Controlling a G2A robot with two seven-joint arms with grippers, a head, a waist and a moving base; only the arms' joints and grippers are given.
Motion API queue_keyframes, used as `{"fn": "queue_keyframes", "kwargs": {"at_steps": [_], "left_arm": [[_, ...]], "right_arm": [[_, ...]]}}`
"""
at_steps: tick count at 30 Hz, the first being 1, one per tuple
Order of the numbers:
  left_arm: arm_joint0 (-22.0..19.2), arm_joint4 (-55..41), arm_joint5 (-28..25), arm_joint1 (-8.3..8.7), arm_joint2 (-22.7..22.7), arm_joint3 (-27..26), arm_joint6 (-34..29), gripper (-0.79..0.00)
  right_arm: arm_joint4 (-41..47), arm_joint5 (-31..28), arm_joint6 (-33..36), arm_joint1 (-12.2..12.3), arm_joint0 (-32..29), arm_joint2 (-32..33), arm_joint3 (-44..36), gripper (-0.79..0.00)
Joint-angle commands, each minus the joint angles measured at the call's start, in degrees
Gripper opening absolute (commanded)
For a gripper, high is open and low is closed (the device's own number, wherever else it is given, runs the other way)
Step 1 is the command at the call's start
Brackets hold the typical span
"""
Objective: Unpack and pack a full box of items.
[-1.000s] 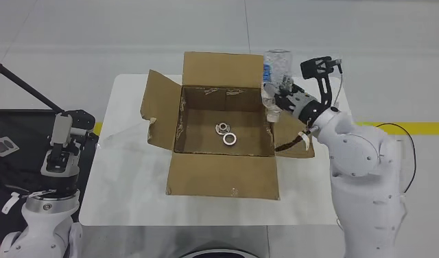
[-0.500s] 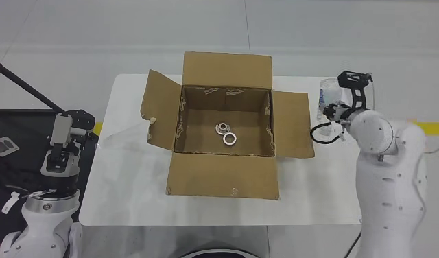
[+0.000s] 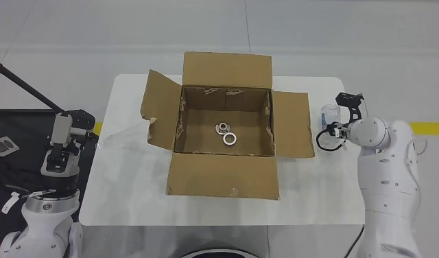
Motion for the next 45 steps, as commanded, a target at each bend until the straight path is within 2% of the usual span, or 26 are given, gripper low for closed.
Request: {"fn": "queue_keyframes", "kwargs": {"at_steps": [1, 3, 6, 9, 10, 11, 15, 20, 25, 29, 32, 36, 40, 45], "left_arm": [[0.0, 0.0, 0.0, 0.0, 0.0, 0.0, 0.0, 0.0], [0.0, 0.0, 0.0, 0.0, 0.0, 0.0, 0.0, 0.0], [0.0, 0.0, 0.0, 0.0, 0.0, 0.0, 0.0, 0.0], [0.0, 0.0, 0.0, 0.0, 0.0, 0.0, 0.0, 0.0], [0.0, 0.0, 0.0, 0.0, 0.0, 0.0, 0.0, 0.0], [0.0, 0.0, 0.0, 0.0, 0.0, 0.0, 0.0, 0.0], [0.0, 0.0, 0.0, 0.0, 0.0, 0.0, 0.0, 0.0], [0.0, 0.0, 0.0, 0.0, 0.0, 0.0, 0.0, 0.0], [0.0, 0.0, 0.0, 0.0, 0.0, 0.0, 0.0, 0.0], [0.0, 0.0, 0.0, 0.0, 0.0, 0.0, 0.0, 0.0], [0.0, 0.0, 0.0, 0.0, 0.0, 0.0, 0.0, 0.0], [0.0, 0.0, 0.0, 0.0, 0.0, 0.0, 0.0, 0.0], [0.0, 0.0, 0.0, 0.0, 0.0, 0.0, 0.0, 0.0], [-0.18, 0.13, 0.41, 0.02, -0.09, 0.19, 0.3, 0.0]], "right_arm": [[0.44, -0.22, -0.37, 0.12, 0.53, -0.09, 1.43, -0.785], [0.58, -0.38, -0.69, 0.25, 0.91, -0.31, 2.58, -0.702], [0.86, -0.47, -1.1, 0.43, 1.38, -0.6, 3.82, -0.48], [0.84, -0.29, -1.14, 0.65, 1.71, -0.85, 4.53, -0.302], [0.84, -0.17, -1.03, 0.71, 1.81, -0.96, 4.69, -0.265], [0.7, -0.06, -0.89, 0.78, 1.9, -1.11, 4.8, -0.182], [0.26, 0.58, -0.87, 1.04, 2.06, -1.54, 4.72, 0.0], [-1.05, 3.32, -1.59, 1.41, 1.61, -1.47, 0.13, 0.0], [-1.11, 6.27, -1.64, 1.4, -0.46, -2.57, -14.55, 0.0], [1.39, 6.96, -1.27, 0.82, -1.31, -7.18, -27.98, 0.0], [3.39, 6.37, -1.25, 0.22, -0.23, -12.71, -33.35, 0.0], [6.27, 4.38, -0.62, -0.95, 3.65, -22.54, -33.88, 0.0], [10.13, 3.17, -0.08, -2.57, 8.96, -31.63, -29.49, 0.0], [13.56, 1.64, 4.45, -4.62, 14.91, -41.02, -21.98, 0.0]]}}
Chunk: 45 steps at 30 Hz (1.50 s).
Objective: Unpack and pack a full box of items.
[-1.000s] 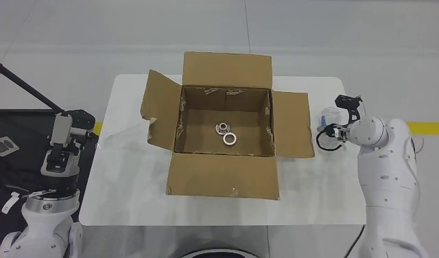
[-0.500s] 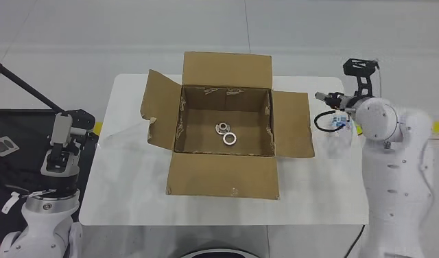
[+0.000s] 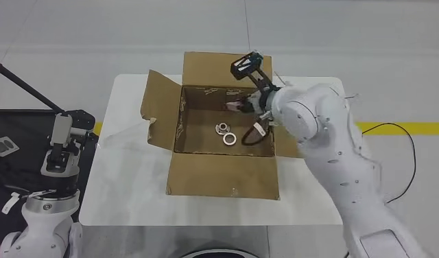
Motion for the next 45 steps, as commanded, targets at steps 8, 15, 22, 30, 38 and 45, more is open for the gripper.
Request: {"fn": "queue_keyframes", "kwargs": {"at_steps": [8, 15, 22, 30, 38, 45], "left_arm": [[0.23, -0.15, 0.71, 0.2, -1.43, 0.84, 0.62, 0.0], [0.02, -0.39, 1.01, 0.31, -1.53, 1.06, 0.49, 0.0], [0.02, -0.39, 1.01, 0.31, -1.53, 1.06, 0.49, 0.0], [0.02, -0.39, 1.01, 0.31, -1.53, 1.06, 0.49, 0.0], [0.02, -0.39, 1.01, 0.31, -1.53, 1.06, 0.49, 0.0], [0.02, -0.39, 1.01, 0.31, -1.53, 1.06, 0.49, 0.0]], "right_arm": [[4.43, -0.03, 3.59, -3.66, 6.5, -11.92, 12.11, -0.108], [6.49, 1.5, -0.56, -6.7, 8.3, -17.9, 21.22, -0.292], [7.32, 3.56, -5.03, -9.85, 10.88, -21.48, 32.24, -0.4], [10.71, 2.33, -8.71, -13.36, 13.46, -23.51, 42.48, -0.4], [11.67, 1.21, -11.11, -16.35, 15.22, -25.17, 50.25, -0.471], [11.07, 1.17, -12.79, -18.42, 16.34, -26.08, 55.09, -0.48]]}}
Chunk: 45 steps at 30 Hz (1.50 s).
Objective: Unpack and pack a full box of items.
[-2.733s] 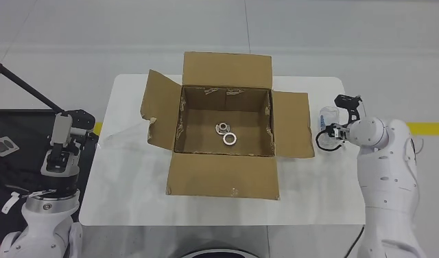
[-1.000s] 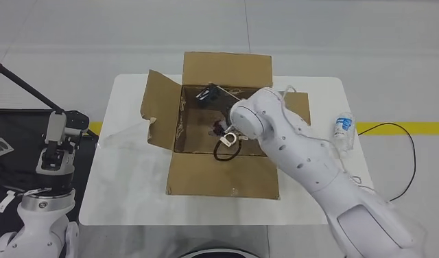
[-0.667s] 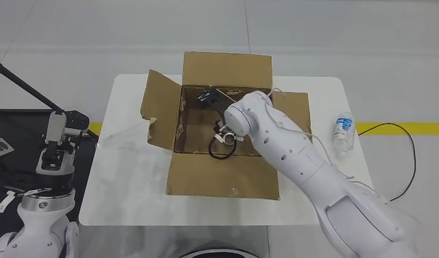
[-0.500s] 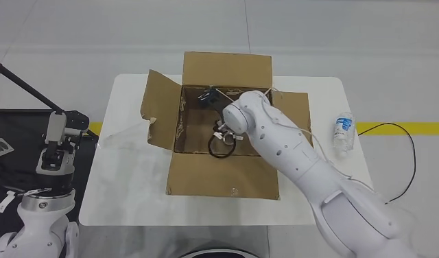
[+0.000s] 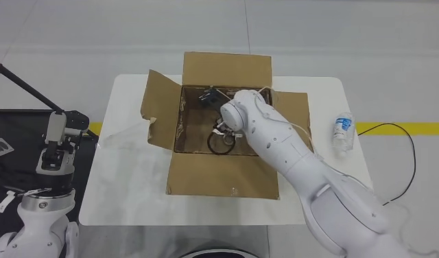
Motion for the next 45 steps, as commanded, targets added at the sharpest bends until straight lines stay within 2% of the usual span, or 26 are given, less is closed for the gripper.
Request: {"fn": "queue_keyframes", "kwargs": {"at_steps": [1, 10, 14, 16, 29, 30, 32, 33, 45], "left_arm": [[0.0, 0.0, 0.0, 0.0, 0.0, 0.0, 0.0, 0.0], [0.0, 0.0, 0.0, 0.0, 0.0, 0.0, 0.0, 0.0], [0.0, 0.0, 0.0, 0.0, 0.0, 0.0, 0.0, 0.0], [0.0, 0.0, 0.0, 0.0, 0.0, 0.0, 0.0, 0.0], [0.0, 0.0, 0.0, 0.0, 0.0, 0.0, 0.0, 0.0], [0.0, 0.0, 0.0, 0.0, 0.0, 0.0, 0.0, 0.0], [0.0, 0.0, 0.0, 0.0, 0.0, 0.0, 0.0, 0.0], [0.0, 0.0, 0.0, 0.0, 0.0, 0.0, 0.0, 0.0], [0.0, 0.0, 0.0, 0.0, 0.0, 0.0, 0.0, 0.0]], "right_arm": [[0.01, -0.14, -0.44, -0.5, 0.25, -0.09, 1.01, -0.477], [-0.45, -1.09, -1.78, -2.54, 1.26, -0.39, 5.14, -0.489], [-1.21, -0.83, -3.19, -3.25, 1.54, -0.47, 6.4, -0.459], [-1.2, -0.93, -3.42, -3.53, 1.79, -0.27, 7.01, -0.471], [-0.89, -1.87, -5.13, -3.94, 2.76, 2.16, 7.94, -0.425], [-0.97, -1.69, -5.28, -3.92, 2.78, 2.35, 7.93, -0.434], [-0.88, -1.21, -5.85, -3.85, 2.83, 2.92, 7.96, -0.511], [-0.85, -1.06, -5.97, -3.8, 2.88, 3.2, 8.02, -0.785], [-1.95, -0.89, -5.52, -3.04, 2.67, 5.49, 6.62, -0.785]]}}
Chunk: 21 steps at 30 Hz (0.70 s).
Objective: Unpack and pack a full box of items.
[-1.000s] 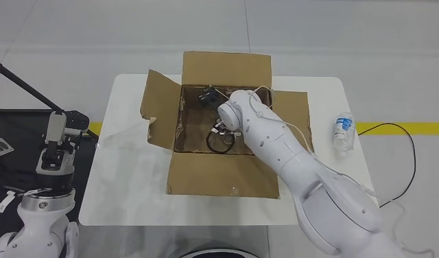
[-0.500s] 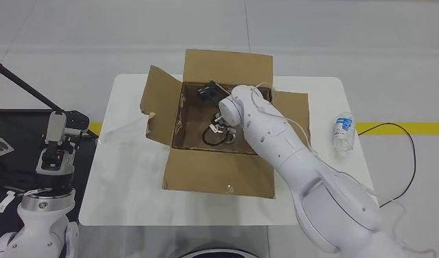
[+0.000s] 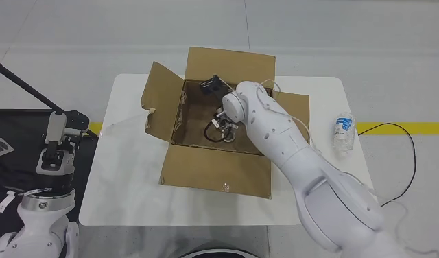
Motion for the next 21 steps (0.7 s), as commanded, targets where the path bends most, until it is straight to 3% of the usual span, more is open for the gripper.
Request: {"fn": "queue_keyframes", "kwargs": {"at_steps": [1, 2, 6, 10, 15, 21], "left_arm": [[0.0, 0.0, 0.0, 0.0, 0.0, 0.0, 0.0, 0.0], [0.0, 0.0, 0.0, 0.0, 0.0, 0.0, 0.0, 0.0], [-0.4, 2.46, 0.96, 0.09, -0.56, 0.74, 0.59, 0.0], [-1.23, 7.23, 2.57, 0.33, -0.88, 2.35, 0.43, 0.0], [-3.47, 10.61, 5.79, 0.91, 2.32, 6.29, -6.26, 0.0], [-7.74, 15.42, 9.37, 1.67, 6.7, 10.48, -13.47, 0.0]], "right_arm": [[-0.47, 0.35, 0.05, 0.14, -0.14, 0.24, -0.52, -0.785], [-0.69, 0.51, 0.21, 0.22, -0.24, 0.38, -0.87, -0.785], [-1.87, 0.57, 0.82, 0.65, -0.6, 0.94, -2.85, -0.588], [-2.91, 0.43, 1.01, 1.44, -1.28, 2.06, -5.7, -0.554], [-4.51, 0.86, 1.02, 2.94, -2.92, 4.27, -11.01, -0.536], [-7.55, 2.12, 2.34, 5.46, -6.61, 8.06, -18.91, -0.449]]}}
